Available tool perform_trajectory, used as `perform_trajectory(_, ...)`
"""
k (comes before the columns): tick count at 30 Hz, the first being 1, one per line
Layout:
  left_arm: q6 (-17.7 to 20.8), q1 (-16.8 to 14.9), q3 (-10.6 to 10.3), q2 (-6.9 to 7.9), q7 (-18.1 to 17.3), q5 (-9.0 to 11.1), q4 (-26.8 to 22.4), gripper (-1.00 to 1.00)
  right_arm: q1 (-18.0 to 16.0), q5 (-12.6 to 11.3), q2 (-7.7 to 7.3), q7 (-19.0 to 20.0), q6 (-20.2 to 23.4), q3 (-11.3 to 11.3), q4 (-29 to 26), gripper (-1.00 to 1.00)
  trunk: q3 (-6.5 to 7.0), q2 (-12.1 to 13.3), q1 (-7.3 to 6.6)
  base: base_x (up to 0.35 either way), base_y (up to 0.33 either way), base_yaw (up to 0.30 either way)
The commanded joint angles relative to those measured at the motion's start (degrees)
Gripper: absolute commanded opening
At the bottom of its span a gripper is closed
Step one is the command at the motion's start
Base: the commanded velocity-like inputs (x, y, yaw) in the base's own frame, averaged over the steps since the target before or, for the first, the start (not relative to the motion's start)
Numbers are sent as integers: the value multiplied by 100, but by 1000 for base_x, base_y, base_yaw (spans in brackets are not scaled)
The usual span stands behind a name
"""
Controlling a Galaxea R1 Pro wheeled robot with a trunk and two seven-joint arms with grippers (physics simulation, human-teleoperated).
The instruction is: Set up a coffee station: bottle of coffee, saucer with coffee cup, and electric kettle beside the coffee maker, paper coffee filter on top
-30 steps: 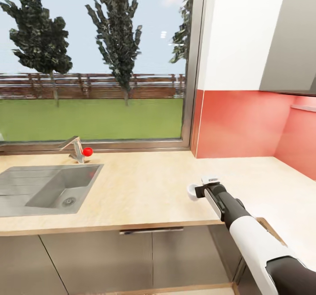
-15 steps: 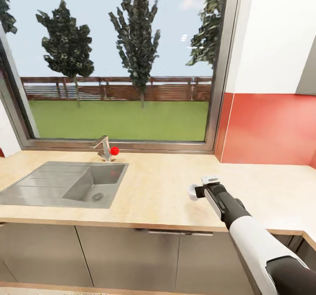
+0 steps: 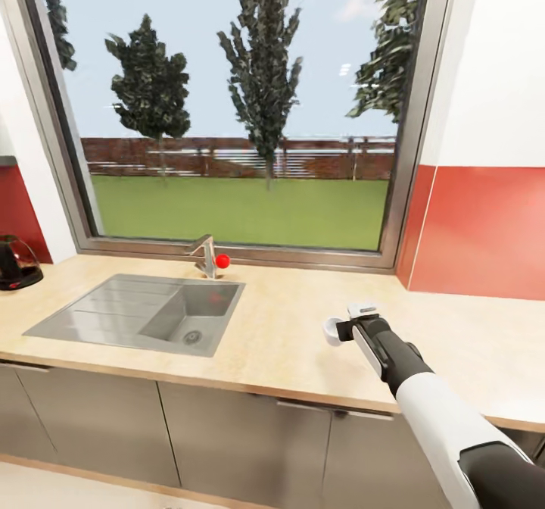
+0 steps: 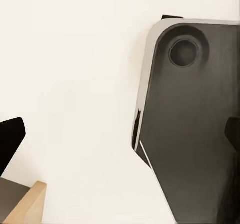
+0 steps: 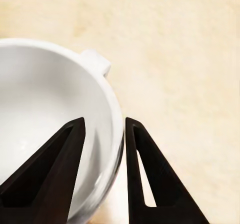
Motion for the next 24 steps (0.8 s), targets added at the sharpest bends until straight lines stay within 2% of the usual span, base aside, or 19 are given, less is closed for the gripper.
perform_trajectory(1, -14, 1, 36, -14, -2, 19, -5, 100, -4, -50, -8, -44, 27, 40, -9, -100, -2, -7, 2, 0, 0, 213)
perform_trajectory(9, -13, 2, 22, -36, -4, 5, -5, 100, -4, -56, -3, -44, 27, 46, -8, -100, 28, -7, 2, 0, 0, 242)
perform_trajectory(24, -17, 2, 21, -20, 4, 44, -5, 100, -4, -59, -3, -44, 27, 46, -17, -100, -3, -7, 2, 0, 0, 279)
